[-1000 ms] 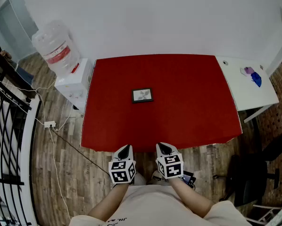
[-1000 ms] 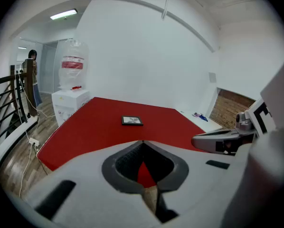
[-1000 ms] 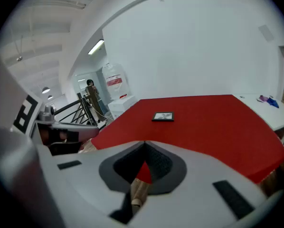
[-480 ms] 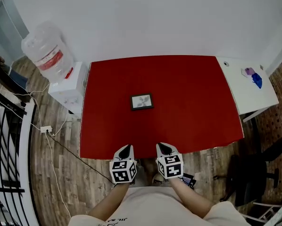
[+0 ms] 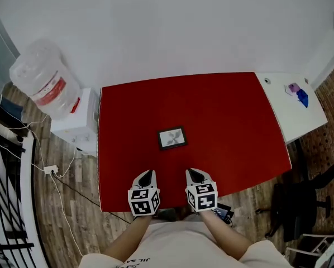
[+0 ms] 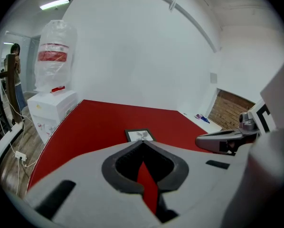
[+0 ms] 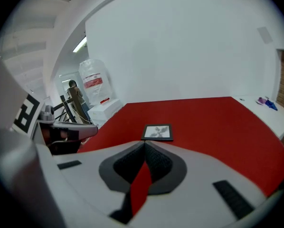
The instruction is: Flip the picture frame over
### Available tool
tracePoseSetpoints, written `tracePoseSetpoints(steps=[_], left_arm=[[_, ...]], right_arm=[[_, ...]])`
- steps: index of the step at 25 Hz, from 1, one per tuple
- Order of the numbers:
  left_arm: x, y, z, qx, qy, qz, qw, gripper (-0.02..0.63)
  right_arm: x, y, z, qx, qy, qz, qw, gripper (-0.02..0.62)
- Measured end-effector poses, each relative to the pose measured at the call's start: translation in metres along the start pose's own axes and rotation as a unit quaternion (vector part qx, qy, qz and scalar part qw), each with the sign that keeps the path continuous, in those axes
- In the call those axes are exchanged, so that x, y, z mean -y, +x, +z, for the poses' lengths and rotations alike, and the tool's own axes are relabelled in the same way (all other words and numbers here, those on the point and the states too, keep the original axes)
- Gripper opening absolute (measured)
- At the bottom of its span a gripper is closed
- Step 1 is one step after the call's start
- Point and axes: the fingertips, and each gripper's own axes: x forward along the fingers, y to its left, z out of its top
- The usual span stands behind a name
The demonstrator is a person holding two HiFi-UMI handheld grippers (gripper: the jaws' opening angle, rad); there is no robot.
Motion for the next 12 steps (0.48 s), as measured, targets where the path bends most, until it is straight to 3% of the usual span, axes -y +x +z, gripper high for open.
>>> tracePoseSetpoints(steps=[12], left_arm=[[-0.009, 0.034, 0.025, -0.007, -0.013, 0.002, 0.9999, 0.006]], right_arm=[[0.013, 0.034, 0.035, -0.009, -0.011, 0.008, 1.0, 0.005]])
